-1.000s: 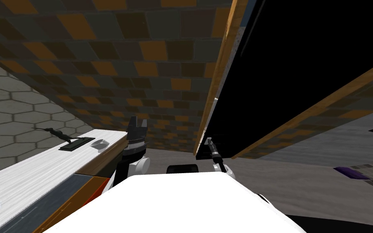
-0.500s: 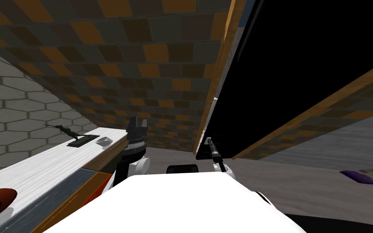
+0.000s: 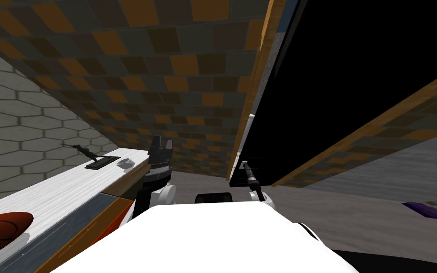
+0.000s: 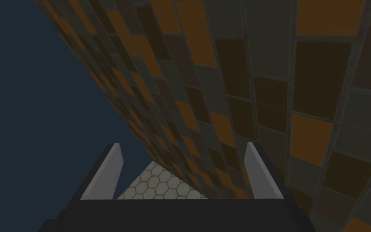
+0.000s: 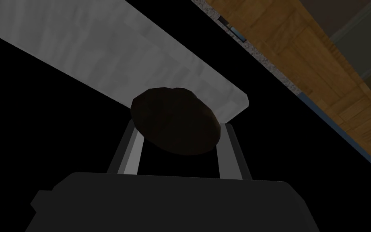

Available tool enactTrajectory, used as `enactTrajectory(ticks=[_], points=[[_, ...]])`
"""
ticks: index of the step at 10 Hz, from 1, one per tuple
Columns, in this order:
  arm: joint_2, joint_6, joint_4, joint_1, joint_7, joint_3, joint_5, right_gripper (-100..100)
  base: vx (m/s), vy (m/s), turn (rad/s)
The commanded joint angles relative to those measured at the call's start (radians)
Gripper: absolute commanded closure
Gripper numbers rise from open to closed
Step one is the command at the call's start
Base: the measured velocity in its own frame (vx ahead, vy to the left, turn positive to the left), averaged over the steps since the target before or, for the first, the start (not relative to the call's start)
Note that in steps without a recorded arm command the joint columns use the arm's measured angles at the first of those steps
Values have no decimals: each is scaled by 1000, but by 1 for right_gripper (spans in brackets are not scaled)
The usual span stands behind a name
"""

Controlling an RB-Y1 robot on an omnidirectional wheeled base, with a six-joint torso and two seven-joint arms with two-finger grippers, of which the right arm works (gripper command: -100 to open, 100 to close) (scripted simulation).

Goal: Pull the door open

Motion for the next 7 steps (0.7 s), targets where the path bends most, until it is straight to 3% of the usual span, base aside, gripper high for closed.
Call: enactTrajectory(ticks=[1, 7], points=[[24, 27, -46, 24, -5, 20, 8, 100, -10, 4, -8], [19, 27, -38, 15, -169, 44, -39, 100, -34, -16, 44]])
